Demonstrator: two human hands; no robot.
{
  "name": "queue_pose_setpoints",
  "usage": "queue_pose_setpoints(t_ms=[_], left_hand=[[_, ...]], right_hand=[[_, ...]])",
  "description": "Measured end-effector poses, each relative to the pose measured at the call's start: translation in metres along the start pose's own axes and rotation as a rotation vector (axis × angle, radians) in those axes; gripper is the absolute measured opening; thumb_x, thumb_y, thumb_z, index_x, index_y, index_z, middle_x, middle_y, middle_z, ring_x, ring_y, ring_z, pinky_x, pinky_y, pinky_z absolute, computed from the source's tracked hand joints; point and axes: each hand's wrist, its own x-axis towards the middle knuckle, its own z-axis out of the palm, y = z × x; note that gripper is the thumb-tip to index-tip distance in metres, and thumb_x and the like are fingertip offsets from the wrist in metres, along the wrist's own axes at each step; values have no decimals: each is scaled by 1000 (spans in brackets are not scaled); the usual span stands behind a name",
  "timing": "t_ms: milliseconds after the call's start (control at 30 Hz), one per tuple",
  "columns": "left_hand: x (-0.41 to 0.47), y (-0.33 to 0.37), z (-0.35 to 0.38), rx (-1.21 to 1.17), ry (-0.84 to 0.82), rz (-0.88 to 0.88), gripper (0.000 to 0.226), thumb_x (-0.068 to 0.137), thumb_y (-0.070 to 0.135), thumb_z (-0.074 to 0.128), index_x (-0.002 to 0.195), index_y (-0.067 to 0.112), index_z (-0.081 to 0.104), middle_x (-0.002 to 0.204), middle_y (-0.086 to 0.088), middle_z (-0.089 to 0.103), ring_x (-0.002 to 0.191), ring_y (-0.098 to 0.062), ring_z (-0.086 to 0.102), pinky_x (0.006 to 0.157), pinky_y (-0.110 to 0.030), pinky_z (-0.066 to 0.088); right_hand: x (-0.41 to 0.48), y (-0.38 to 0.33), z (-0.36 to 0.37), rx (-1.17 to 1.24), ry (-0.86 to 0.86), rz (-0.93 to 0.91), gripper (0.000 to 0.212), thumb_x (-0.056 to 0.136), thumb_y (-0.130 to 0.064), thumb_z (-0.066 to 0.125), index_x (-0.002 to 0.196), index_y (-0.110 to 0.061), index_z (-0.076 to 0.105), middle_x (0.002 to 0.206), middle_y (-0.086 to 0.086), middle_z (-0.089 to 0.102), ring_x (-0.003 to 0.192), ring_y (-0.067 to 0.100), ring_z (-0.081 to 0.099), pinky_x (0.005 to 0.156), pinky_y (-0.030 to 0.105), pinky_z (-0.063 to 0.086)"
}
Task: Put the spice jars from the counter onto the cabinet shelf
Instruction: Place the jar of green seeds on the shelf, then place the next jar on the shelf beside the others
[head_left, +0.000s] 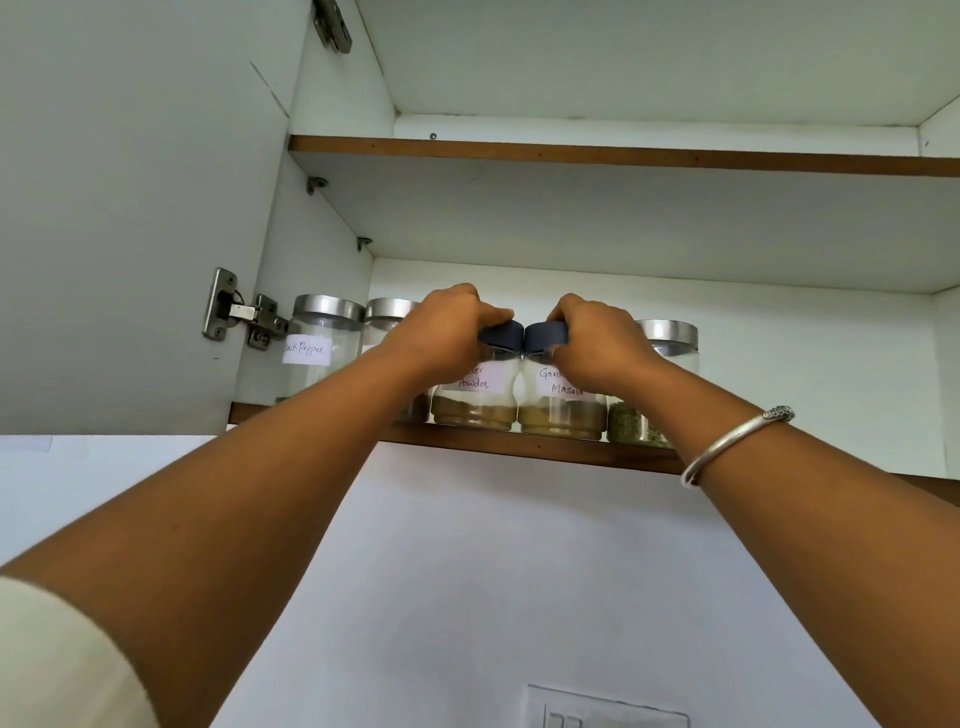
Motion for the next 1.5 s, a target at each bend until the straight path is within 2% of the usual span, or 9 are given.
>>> queue_pose_setpoints(t_ms=[233, 367, 467, 667, 833, 1000, 1167, 1300, 1500], left_hand=[[2, 4, 1, 13, 11, -10, 46, 91, 18, 57, 135, 23, 47, 119, -11, 50, 106, -29, 50, 82, -31, 41], [-20, 6, 3, -15, 113, 39, 53, 88, 19, 59, 138, 21, 42, 135, -10, 43, 120, -28, 43, 94, -37, 42], [-44, 15, 7, -97, 183, 86, 56, 80, 18, 64, 133, 16, 46, 126, -9, 47, 113, -24, 46, 85, -30, 42], [-118, 34, 31, -247, 108, 58, 45, 78, 9, 61, 121, 5, 50, 119, -10, 50, 107, -24, 50, 85, -32, 45], [-213, 60, 76, -393, -70, -103, 50, 78, 13, 64, 126, 7, 48, 125, -12, 50, 113, -27, 49, 89, -29, 39], [-334, 96, 130, -498, -525, -259, 58, 73, 10, 62, 129, 6, 45, 126, -16, 45, 117, -33, 46, 99, -40, 40], [-443, 133, 176, -543, -867, -373, 64, 78, 22, 65, 136, 19, 39, 130, -6, 43, 120, -24, 45, 101, -34, 40], [-495, 155, 204, -585, -928, -460, 70, 79, 25, 67, 139, 25, 31, 137, -3, 39, 121, -23, 44, 95, -28, 39], [-538, 174, 235, -641, -1050, -564, 83, 80, 20, 66, 144, 31, 14, 144, -9, 31, 124, -31, 44, 95, -34, 44]], right_hand=[[-7, -3, -3, -39, -1, -19, 38, 89, -17, 53, 126, -13, 44, 118, 13, 57, 111, 35, 49, 74, 33, 37], [-24, -10, 0, -71, 182, -116, 53, 88, -25, 59, 135, -15, 38, 136, 9, 46, 129, 29, 35, 96, 39, 40], [-46, -22, 11, -116, 221, -257, 56, 85, -28, 59, 135, -13, 39, 143, 9, 40, 135, 28, 29, 107, 41, 33], [-118, -37, 52, 5, 238, -279, 45, 78, -17, 58, 122, -9, 52, 127, 7, 55, 114, 26, 46, 92, 34, 39], [-215, -24, 110, 266, 38, -128, 49, 85, -18, 58, 132, -14, 47, 133, 6, 53, 122, 27, 45, 95, 35, 42], [-347, -11, 179, 343, -335, 62, 56, 83, -19, 57, 136, -12, 42, 126, 13, 56, 116, 31, 50, 95, 39, 43], [-455, 6, 226, 327, -656, 191, 59, 83, -25, 59, 137, -15, 39, 131, 7, 53, 122, 29, 44, 100, 37, 39], [-503, 15, 251, 229, -734, 254, 62, 81, -32, 61, 137, -18, 39, 137, 7, 48, 123, 28, 43, 101, 39, 38], [-543, 18, 284, 185, -839, 412, 70, 85, -39, 62, 144, -26, 27, 152, 10, 26, 135, 32, 29, 105, 40, 37]])
